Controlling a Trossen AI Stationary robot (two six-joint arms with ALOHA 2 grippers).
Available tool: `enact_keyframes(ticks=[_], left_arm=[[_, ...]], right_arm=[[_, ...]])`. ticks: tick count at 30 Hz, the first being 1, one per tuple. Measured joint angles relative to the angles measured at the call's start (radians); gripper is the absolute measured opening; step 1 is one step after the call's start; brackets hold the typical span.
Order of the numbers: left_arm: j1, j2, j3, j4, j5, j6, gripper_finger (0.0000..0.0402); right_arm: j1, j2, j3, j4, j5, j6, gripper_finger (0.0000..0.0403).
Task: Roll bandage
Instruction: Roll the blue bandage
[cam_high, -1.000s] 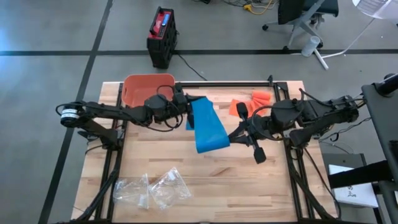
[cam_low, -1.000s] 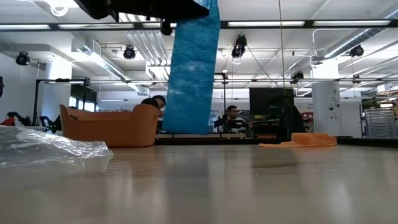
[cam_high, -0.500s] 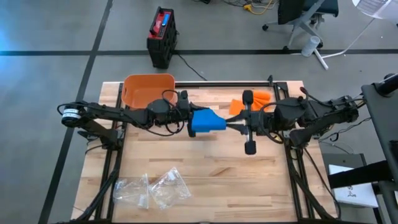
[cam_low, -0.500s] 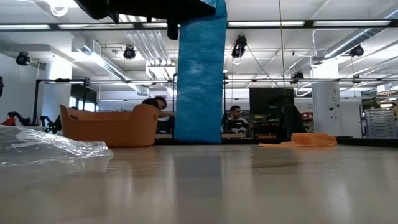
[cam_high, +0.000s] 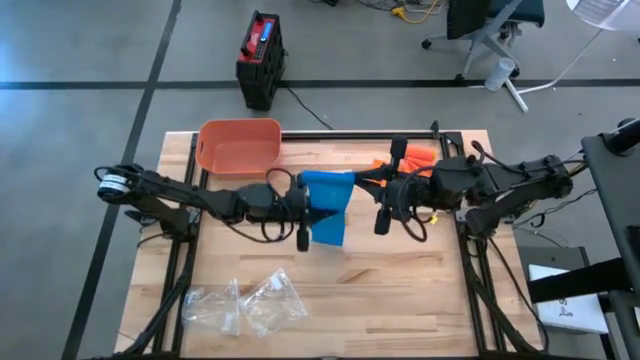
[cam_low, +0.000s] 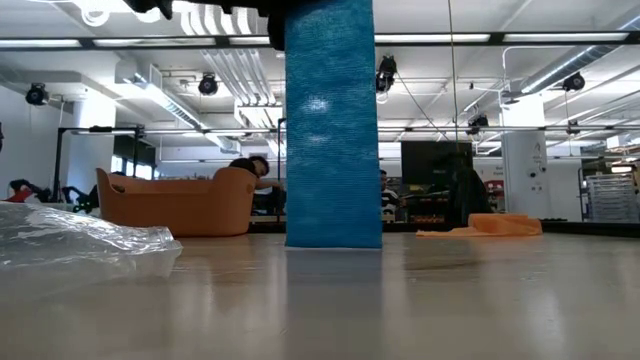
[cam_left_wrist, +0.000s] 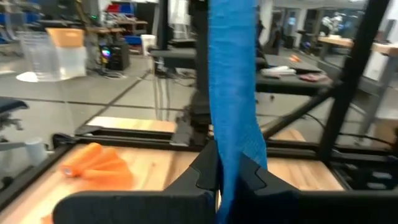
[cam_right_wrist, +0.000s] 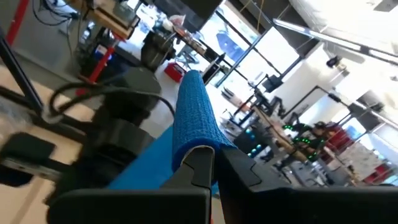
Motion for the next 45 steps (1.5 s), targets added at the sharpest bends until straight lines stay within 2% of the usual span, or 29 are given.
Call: enact_keyframes(ticks=[9,14,21,26,40,45], left_arm=[[-0.076,-0.011,0.000,-0.030,0.000,0.000,0.0000],[-0.095,-0.018,0.000,0.007,0.004,0.009,0.0000],[-0.099,-0.034,0.000,0.079,0.189,-0.018,0.0000],[-0.107,-0.080,0.000,0.051,0.207,-0.012,0.0000],[-0.100,-0.081,0.000,-0.119,-0.192,0.021,0.0000],[-0.098,-0.084,0.000,-0.127,-0.241,0.042,0.0000]], right_arm=[[-0.009,-0.036,0.000,-0.005,0.018,-0.056,0.0003],[-0.009,-0.045,0.000,-0.037,0.036,-0.052,0.0003],[-0.015,-0.045,0.000,-0.061,0.058,-0.067,0.0003],[-0.015,-0.053,0.000,-0.061,0.063,-0.048,0.0003],[-0.016,-0.090,0.000,-0.032,-0.025,0.382,0.0003],[-0.016,-0.106,0.000,-0.085,-0.030,0.432,0.0003]])
